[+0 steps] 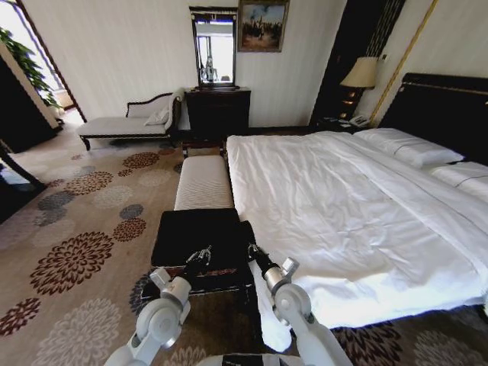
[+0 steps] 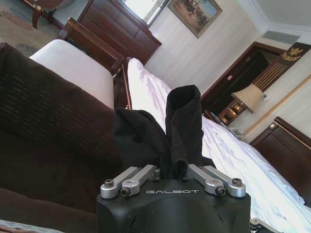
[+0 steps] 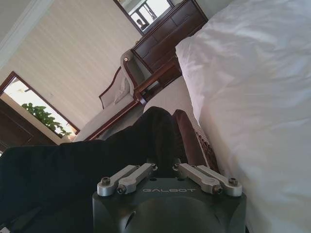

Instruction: Fold the clothes on the bed and place them into the basket.

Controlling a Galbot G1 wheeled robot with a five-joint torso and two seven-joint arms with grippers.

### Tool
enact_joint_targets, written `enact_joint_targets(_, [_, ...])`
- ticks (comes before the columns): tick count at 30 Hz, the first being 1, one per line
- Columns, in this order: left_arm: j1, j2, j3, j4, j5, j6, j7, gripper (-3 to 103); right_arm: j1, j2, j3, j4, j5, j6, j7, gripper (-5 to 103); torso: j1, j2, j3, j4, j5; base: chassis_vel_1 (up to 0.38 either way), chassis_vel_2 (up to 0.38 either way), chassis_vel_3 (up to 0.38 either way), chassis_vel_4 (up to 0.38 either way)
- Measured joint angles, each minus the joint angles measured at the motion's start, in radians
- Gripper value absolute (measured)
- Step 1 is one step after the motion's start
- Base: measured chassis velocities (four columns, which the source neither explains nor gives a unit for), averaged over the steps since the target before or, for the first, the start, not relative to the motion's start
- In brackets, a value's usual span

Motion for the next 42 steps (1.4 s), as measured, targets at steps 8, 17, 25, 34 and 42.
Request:
enact_joint_targets(8, [-0.013,0.005,-0.035,0.006,-0.008,-0.008,-0.012,11,0.055,-0.012,-0.044,-0.009,-0.014,0.003,0.027,6,0.0,0.0,0.0,-0.0002,0.0,0.005,0.007,-0.008,-0.01])
enact_joint_targets(17, [-0.056,0.036,-0.097,0.034,-0.059,-0.013,-0.037,11,0.238,-0.028,-0.166,-0.078,0.092,-0.02,0.087,6,0.0,0.0,0.0,0.0,-0.0001,0.0,0.0,0.0,0.0])
enact_joint_targets(25, [-0.128,0.048,-0.158,0.139,-0.104,-0.01,-0.049,11,0.413,0.008,-0.28,-0.225,0.175,-0.018,0.138,6,0.0,0.0,0.0,0.0,-0.0001,0.0,0.0,0.0,0.0])
enact_joint_targets(34, [-0.321,0.072,-0.089,0.309,-0.145,-0.002,-0.062,11,0.572,0.074,-0.349,-0.423,0.214,0.006,0.187,6,0.0,0.0,0.0,-0.0001,0.0,0.0,0.0,0.0,0.0])
enact_joint_targets(42, [-0.437,0.079,0.006,0.459,-0.172,0.017,-0.071,11,0.654,0.091,-0.399,-0.535,0.267,0.01,0.251,6,0.0,0.0,0.0,-0.0001,0.0,0.0,0.0,0.0,0.0])
